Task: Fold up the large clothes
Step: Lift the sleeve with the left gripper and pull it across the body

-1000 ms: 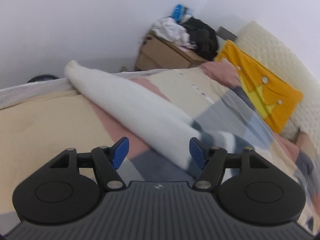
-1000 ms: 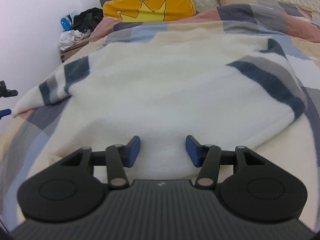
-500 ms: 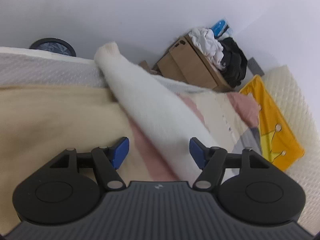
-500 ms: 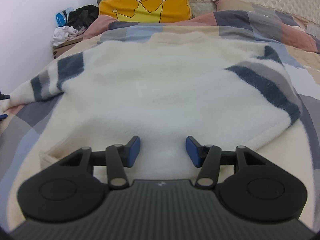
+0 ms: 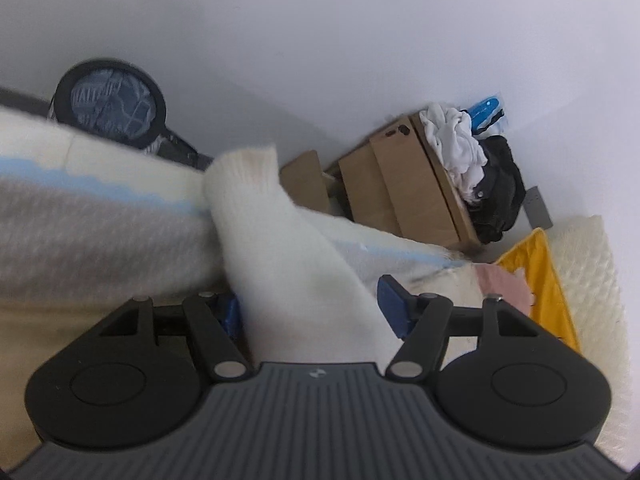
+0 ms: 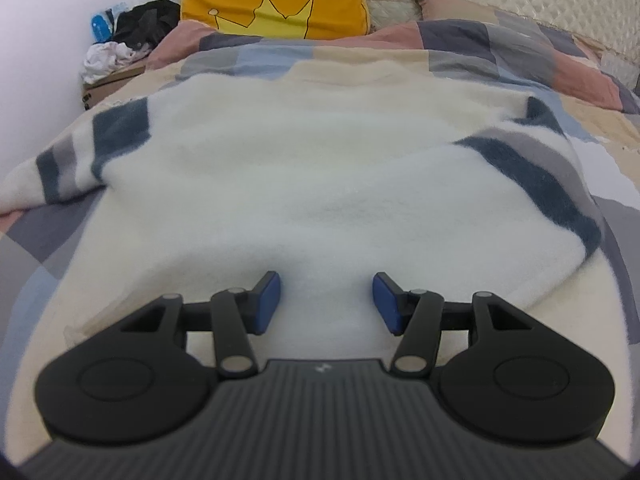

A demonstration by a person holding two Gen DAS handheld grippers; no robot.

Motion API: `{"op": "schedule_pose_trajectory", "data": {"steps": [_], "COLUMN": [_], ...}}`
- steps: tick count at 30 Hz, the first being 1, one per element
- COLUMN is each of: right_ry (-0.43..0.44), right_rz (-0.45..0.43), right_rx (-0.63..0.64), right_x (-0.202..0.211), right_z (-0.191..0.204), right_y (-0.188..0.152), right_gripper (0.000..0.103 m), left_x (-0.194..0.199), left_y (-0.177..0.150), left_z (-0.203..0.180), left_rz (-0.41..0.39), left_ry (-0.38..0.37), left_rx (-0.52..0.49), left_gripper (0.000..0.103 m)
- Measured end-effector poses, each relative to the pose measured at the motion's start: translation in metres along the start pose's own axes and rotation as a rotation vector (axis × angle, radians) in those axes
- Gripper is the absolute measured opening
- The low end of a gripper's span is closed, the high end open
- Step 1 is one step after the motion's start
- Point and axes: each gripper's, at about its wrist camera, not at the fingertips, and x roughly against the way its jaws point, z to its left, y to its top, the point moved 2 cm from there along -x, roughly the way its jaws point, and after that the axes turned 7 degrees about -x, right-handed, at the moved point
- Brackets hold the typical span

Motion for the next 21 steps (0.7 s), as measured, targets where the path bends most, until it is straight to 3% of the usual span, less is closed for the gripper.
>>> {"op": "schedule_pose_trajectory", "data": {"steps": [2, 3, 6, 9, 11, 17, 21], "right_ry": [-0.012, -0.017, -0.007, -0.01, -0.014, -0.003, 0.02], "right_rz": [-0.003, -0.002, 0.01, 0.006, 0.001, 0.009, 0.013], "right_rx": [0.02, 0.024, -0.016, 0.017, 0.029, 0.007, -0.032], "right_x": [-0.001, -0.002, -0.006, -0.011, -0.012, -0.01, -0.003], "right_z": [0.003, 0.004, -0.001, 0.0, 0.001, -0.001, -0.006], "right_y": [-0.002, -0.003, -0.004, -0.008, -0.009, -0.005, -0.001], "right_gripper": [0.057, 0.057, 0.057, 0.058, 0.058, 0.058, 0.057], "left_x": [-0.007, -0.01, -0.02, -0.018, -0.013, 0.033, 0.077], "left_y": [0.005, 0.008, 0.009, 0.011, 0.014, 0.019, 0.014], "left_z": [-0.004, -0.007, -0.028, -0.047, -0.057, -0.12, -0.18], "left_rz": [-0.011, -0.016, -0.024, -0.055, -0.064, -0.171, -0.242], "left_ry": [0.038, 0.064, 0.149, 0.163, 0.16, 0.122, 0.031], "left_rx": [-0.043, -0.076, -0.254, -0.373, -0.4, -0.59, -0.688], "left_gripper": [0.064, 0.051, 0.034, 0.023, 0.016, 0.013, 0.013]}}
